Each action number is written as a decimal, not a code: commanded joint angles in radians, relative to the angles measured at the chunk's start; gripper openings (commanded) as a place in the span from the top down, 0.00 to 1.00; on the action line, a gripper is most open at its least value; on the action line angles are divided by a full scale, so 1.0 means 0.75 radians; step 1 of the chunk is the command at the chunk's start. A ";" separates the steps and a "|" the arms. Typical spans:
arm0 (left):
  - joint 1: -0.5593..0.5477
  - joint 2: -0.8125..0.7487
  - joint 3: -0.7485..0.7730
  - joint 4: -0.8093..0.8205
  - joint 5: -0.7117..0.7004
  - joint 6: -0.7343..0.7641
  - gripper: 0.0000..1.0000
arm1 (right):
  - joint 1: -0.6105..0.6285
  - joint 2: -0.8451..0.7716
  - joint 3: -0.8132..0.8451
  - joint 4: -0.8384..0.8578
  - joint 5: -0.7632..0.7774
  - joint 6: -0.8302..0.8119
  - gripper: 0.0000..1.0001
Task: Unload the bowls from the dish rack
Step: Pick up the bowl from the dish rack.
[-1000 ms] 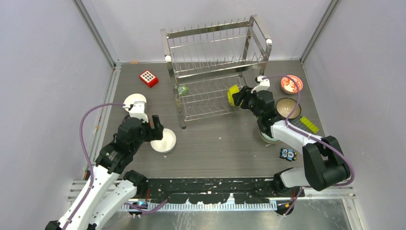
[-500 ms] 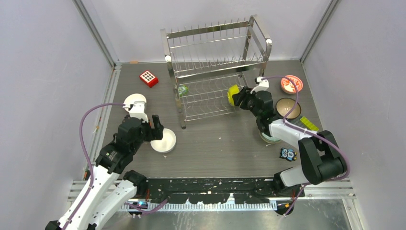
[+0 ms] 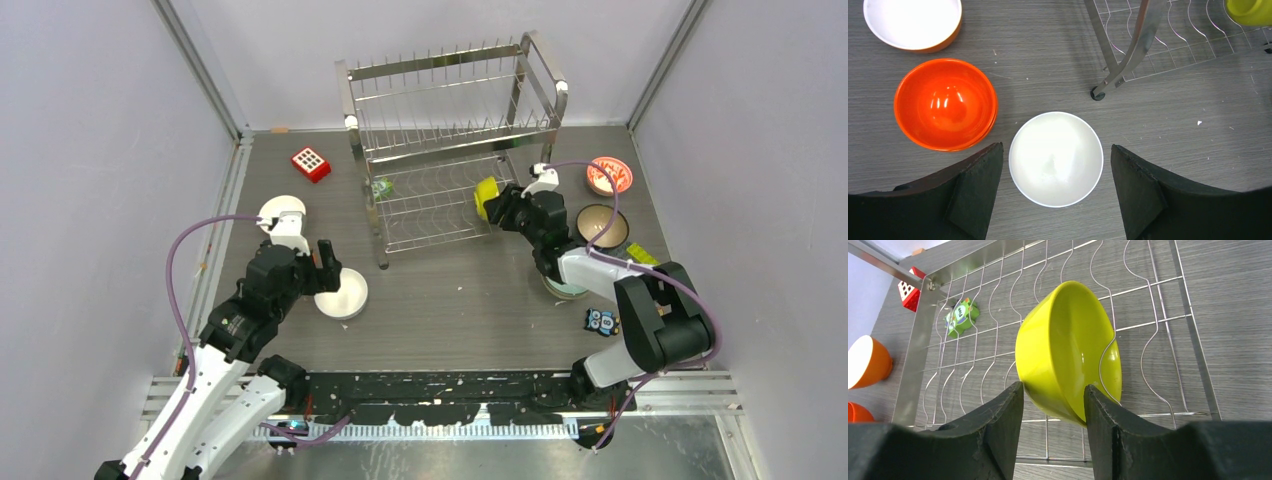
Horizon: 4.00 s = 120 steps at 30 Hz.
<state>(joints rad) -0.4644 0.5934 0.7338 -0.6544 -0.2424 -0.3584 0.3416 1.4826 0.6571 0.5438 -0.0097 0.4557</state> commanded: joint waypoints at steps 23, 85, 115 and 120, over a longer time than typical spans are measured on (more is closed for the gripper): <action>-0.006 -0.012 -0.011 0.061 -0.006 0.015 0.20 | -0.018 0.022 0.010 0.099 -0.065 0.012 0.60; -0.007 -0.011 -0.013 0.056 -0.014 0.016 0.20 | -0.019 -0.005 -0.062 0.582 -0.195 0.280 0.99; -0.007 0.005 -0.011 0.057 -0.043 0.014 0.21 | 0.030 -0.300 -0.074 0.368 -0.636 0.354 0.99; -0.007 0.007 -0.007 0.053 -0.045 0.008 0.21 | 0.196 -0.551 -0.053 -0.008 -0.570 0.139 0.99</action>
<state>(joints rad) -0.4648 0.5995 0.7296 -0.6544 -0.2615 -0.3584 0.4175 1.1889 0.5930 0.6987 -0.4564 0.6930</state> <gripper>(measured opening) 0.790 0.110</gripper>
